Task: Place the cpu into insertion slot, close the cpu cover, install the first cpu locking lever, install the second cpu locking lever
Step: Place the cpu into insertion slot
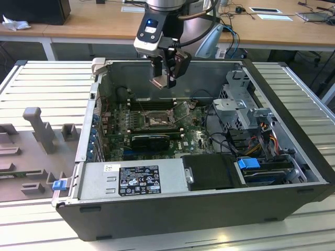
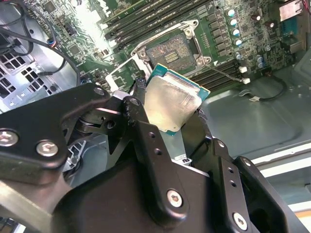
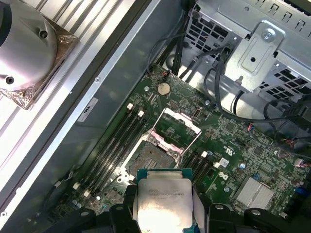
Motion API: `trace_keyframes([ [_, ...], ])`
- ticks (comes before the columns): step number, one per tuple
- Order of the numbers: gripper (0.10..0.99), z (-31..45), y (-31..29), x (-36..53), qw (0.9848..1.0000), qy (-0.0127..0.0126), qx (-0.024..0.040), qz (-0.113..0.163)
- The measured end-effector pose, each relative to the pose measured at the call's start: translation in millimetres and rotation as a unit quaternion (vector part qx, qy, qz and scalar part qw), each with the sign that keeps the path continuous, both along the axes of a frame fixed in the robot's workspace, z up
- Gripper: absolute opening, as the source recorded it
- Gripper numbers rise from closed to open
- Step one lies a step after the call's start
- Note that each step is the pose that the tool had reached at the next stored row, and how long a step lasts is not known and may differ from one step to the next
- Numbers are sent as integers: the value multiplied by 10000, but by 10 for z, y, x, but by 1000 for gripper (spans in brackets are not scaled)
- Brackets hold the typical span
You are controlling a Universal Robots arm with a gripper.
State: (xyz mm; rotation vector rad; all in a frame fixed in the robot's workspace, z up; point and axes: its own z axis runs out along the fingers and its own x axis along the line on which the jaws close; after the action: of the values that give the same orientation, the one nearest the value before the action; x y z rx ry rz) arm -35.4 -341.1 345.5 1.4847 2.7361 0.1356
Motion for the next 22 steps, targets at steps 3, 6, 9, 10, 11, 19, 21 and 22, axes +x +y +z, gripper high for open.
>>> trace_keyframes([
  [3, 541, -3, 0, 0, 10000, 0, 0, -49],
  [6, 541, -9, 0, 0, 9999, 0, 0, -139],
  [9, 541, -15, 0, 0, 9998, 0, 0, -221],
  [10, 541, -18, 0, 0, 9997, 0, 0, -256],
  [11, 541, -21, 0, 0, 9996, 0, 0, -281],
  [19, 541, -44, 0, 0, 9966, 0, 0, -823],
  [21, 541, -48, 0, 0, 9953, 0, 0, -964],
  [22, 541, -49, 0, 0, 9948, 0, 0, -1015],
])
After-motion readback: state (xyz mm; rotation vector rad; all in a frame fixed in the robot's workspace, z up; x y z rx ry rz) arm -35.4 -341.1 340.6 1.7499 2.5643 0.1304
